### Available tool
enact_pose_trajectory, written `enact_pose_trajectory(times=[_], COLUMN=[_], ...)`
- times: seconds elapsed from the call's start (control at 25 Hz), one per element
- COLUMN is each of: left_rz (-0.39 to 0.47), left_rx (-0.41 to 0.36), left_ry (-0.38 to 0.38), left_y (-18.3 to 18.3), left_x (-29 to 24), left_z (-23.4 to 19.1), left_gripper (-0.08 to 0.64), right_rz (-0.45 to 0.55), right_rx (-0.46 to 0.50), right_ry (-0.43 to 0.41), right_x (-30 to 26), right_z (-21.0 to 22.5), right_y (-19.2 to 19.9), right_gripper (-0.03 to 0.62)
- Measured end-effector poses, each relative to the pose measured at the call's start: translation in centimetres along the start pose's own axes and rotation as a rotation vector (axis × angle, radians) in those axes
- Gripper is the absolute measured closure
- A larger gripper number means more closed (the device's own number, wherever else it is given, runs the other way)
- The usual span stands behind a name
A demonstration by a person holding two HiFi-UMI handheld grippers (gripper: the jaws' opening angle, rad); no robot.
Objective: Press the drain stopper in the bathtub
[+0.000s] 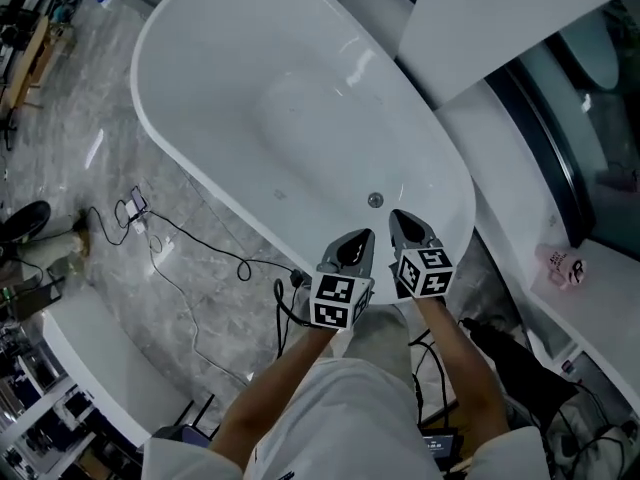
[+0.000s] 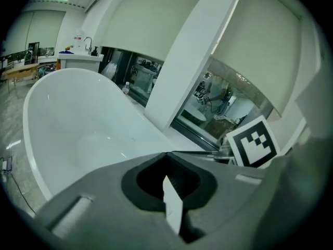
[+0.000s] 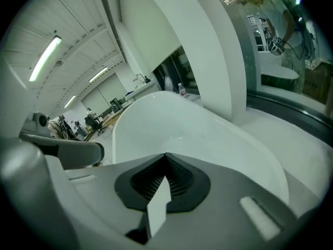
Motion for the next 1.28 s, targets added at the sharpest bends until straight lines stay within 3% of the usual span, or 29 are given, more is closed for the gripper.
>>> enact_pose_trajectory(times=[0.4, 0.8, 1.04, 1.28], left_rz=[0.108, 0.288, 0.338, 0.402], left_rx=[-0.097, -0.218, -0.317, -0.29], left_ry=[0.005, 0.05, 0.092, 0.101], left_y=[-5.8, -14.0, -15.6, -16.2], left_x=[8.6, 17.5, 22.6, 26.2], left_z=[1.1, 3.8, 5.8, 7.2], left_gripper=[0.557, 0.556, 0.556, 0.557], right_rz=[0.178, 0.392, 0.488, 0.511], right_rx=[0.068, 0.157, 0.194, 0.199], right_ry=[-0.096, -0.236, -0.281, -0.31], right_x=[10.2, 20.7, 26.2, 29.3], right_z=[-8.4, -17.2, -21.7, -24.2], right_y=[-6.0, -10.2, -10.4, -8.7], right_gripper=[0.592, 0.592, 0.592, 0.593])
Point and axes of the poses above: the fingertips, and each gripper's own axes: x backward along the fingers, z to its right, y out of its underside, the point moved 7 cm from there along x, backward along the fingers, and after that the axes turned 14 degrees about -x, right-handed, at the moved point
